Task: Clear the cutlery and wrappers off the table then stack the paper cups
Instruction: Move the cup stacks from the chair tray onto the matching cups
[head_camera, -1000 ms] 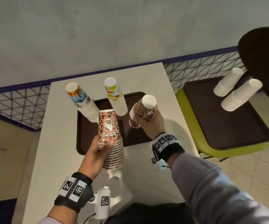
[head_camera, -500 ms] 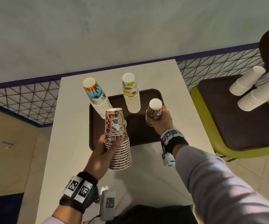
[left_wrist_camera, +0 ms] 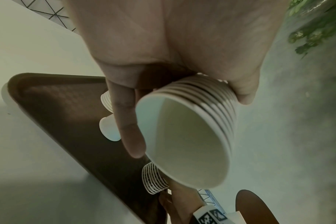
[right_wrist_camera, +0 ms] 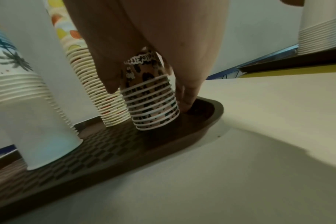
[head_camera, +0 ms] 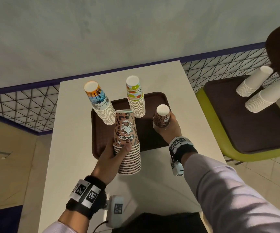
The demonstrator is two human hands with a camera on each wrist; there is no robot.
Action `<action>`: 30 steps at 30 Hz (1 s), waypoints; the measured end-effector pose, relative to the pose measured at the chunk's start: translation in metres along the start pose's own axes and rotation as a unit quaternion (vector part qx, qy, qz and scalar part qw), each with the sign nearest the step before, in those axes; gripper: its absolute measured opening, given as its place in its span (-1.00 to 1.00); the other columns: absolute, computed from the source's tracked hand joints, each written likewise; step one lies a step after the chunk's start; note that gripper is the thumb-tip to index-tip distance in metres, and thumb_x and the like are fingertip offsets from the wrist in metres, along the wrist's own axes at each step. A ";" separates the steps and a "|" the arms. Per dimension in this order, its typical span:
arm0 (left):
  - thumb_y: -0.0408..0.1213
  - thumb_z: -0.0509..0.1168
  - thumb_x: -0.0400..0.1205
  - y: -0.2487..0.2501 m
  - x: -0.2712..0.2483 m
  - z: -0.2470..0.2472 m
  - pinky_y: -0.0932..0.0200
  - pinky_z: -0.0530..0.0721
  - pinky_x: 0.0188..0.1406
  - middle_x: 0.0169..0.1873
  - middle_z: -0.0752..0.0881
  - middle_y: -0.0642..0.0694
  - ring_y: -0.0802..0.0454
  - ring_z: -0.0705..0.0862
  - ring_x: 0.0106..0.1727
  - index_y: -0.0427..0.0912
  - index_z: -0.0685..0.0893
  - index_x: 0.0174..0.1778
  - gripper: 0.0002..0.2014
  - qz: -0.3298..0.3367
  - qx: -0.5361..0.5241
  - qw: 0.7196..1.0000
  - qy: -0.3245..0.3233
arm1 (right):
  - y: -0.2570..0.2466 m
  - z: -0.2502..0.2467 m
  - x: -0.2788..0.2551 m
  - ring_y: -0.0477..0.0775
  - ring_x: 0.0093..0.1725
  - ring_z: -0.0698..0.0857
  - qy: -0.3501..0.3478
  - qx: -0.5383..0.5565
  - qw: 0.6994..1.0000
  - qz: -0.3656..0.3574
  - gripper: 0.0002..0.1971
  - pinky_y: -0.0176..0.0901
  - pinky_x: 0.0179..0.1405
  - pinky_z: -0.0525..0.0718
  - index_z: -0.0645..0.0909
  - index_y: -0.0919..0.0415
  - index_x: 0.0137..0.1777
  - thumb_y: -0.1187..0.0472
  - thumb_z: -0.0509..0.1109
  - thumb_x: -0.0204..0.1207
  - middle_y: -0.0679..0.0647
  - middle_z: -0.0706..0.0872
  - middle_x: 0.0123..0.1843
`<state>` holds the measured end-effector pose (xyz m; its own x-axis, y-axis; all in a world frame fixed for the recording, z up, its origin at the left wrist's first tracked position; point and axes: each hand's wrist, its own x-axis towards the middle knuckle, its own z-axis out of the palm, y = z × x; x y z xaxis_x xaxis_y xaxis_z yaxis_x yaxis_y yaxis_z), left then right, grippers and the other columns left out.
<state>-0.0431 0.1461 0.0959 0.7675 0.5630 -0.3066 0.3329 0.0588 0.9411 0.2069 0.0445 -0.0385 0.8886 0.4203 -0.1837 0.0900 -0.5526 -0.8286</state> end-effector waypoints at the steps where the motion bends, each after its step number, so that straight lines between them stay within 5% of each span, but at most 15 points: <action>1: 0.34 0.37 0.42 0.001 0.000 0.000 0.33 0.59 0.25 0.27 0.74 0.34 0.37 0.69 0.30 0.15 0.47 0.57 -0.22 0.000 0.005 1.000 0.000 | -0.001 -0.002 -0.003 0.16 0.40 0.65 -0.002 0.006 1.000 0.001 -0.16 0.02 0.36 0.66 0.40 -0.05 0.51 -0.16 0.67 0.25 0.03 0.66 0.40; 4: 0.28 0.38 0.48 0.004 0.001 0.001 0.60 0.61 0.02 0.19 0.73 0.46 0.50 0.68 0.21 0.14 0.45 0.56 -0.28 0.003 0.013 1.000 0.004 | -0.007 -0.014 -0.023 0.12 0.39 0.62 0.016 0.020 0.999 -0.020 -0.22 0.14 0.38 0.69 0.42 -0.01 0.50 -0.01 0.69 0.31 0.04 0.61 0.41; 9: -0.07 0.43 0.61 0.017 0.001 0.008 0.67 0.57 -0.07 0.20 0.68 0.23 0.61 0.67 0.07 0.01 0.42 0.44 -0.49 0.018 0.003 1.000 0.020 | -0.031 -0.037 -0.076 0.07 0.31 0.62 0.036 0.064 0.995 -0.065 -0.46 -0.06 0.19 0.73 0.44 -0.06 0.40 0.24 0.53 0.47 -0.07 0.50 0.33; 12: 0.19 0.48 0.47 0.019 0.005 0.012 0.61 0.61 -0.03 0.28 0.68 0.18 0.51 0.69 0.16 0.00 0.38 0.52 -0.25 0.028 -0.001 1.000 0.004 | -0.064 -0.047 -0.110 -0.11 0.19 0.68 -0.029 0.125 0.988 -0.082 -0.61 -0.24 -0.03 0.67 0.52 0.01 0.38 0.09 0.38 0.56 -0.03 0.60 0.31; 15: 0.10 0.41 0.62 0.022 0.009 0.018 0.62 0.60 0.00 0.32 0.66 0.22 0.53 0.67 0.19 -0.07 0.33 0.63 -0.29 0.048 0.002 0.999 -0.008 | -0.095 -0.052 -0.132 -0.18 0.21 0.70 -0.136 0.191 0.969 -0.081 -0.49 -0.07 0.14 0.72 0.53 -0.09 0.44 -0.24 0.20 0.54 -0.14 0.70 0.24; 18: 0.02 0.32 0.71 0.027 0.009 0.025 0.62 0.57 0.08 0.31 0.65 0.30 0.54 0.64 0.25 -0.10 0.32 0.66 -0.37 0.077 0.006 0.997 -0.031 | -0.111 -0.051 -0.141 -0.36 0.36 0.63 -0.206 0.248 0.945 -0.063 -0.54 -0.27 0.36 0.61 0.45 -0.30 0.44 -0.38 0.11 0.61 -0.49 0.68 0.26; 20: 0.00 0.21 0.70 0.030 0.008 0.027 0.62 0.56 0.10 0.25 0.69 0.43 0.55 0.63 0.27 -0.03 0.32 0.67 -0.41 0.076 -0.002 0.996 -0.042 | -0.117 -0.052 -0.142 -0.48 0.37 0.58 -0.225 0.264 0.936 -0.050 -0.53 -0.49 0.31 0.52 0.38 -0.28 0.52 -0.36 0.11 0.68 -0.53 0.63 0.31; 24: 0.04 0.12 0.77 0.030 0.009 0.027 0.59 0.57 0.15 0.25 0.68 0.52 0.49 0.62 0.33 0.08 0.38 0.63 -0.52 0.078 -0.017 0.995 -0.059 | -0.123 -0.057 -0.142 -0.48 0.29 0.63 -0.244 0.286 0.926 -0.034 -0.53 -0.49 0.19 0.59 0.36 -0.24 0.53 -0.19 0.23 0.63 -0.39 0.66 0.34; 28: 0.21 0.11 0.73 0.027 0.009 0.024 0.15 0.56 0.49 0.44 0.64 0.17 0.21 0.57 0.51 0.20 0.49 0.56 -0.52 0.085 -0.015 0.995 -0.050 | -0.125 -0.064 -0.144 -0.39 0.20 0.73 -0.266 0.318 0.910 -0.008 -0.71 -0.32 0.11 0.75 0.50 -0.10 0.36 0.12 0.34 0.68 -0.35 0.76 0.21; 30: 0.31 0.07 0.68 0.024 0.011 0.022 -0.12 0.47 0.60 0.47 0.61 0.07 0.12 0.53 0.55 0.37 0.54 0.47 -0.54 0.085 -0.009 0.996 -0.036 | -0.123 -0.065 -0.146 -0.22 0.24 0.77 -0.282 0.315 0.906 0.005 -0.62 -0.01 0.19 0.81 0.50 -0.19 0.37 0.13 0.48 0.64 -0.21 0.79 0.24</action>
<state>-0.0146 0.1351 0.1123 0.8491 0.5060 -0.1514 0.1851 -0.0165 0.9826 0.0955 0.0049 0.1248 0.5000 0.8171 -0.2871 -0.3492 -0.1132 -0.9302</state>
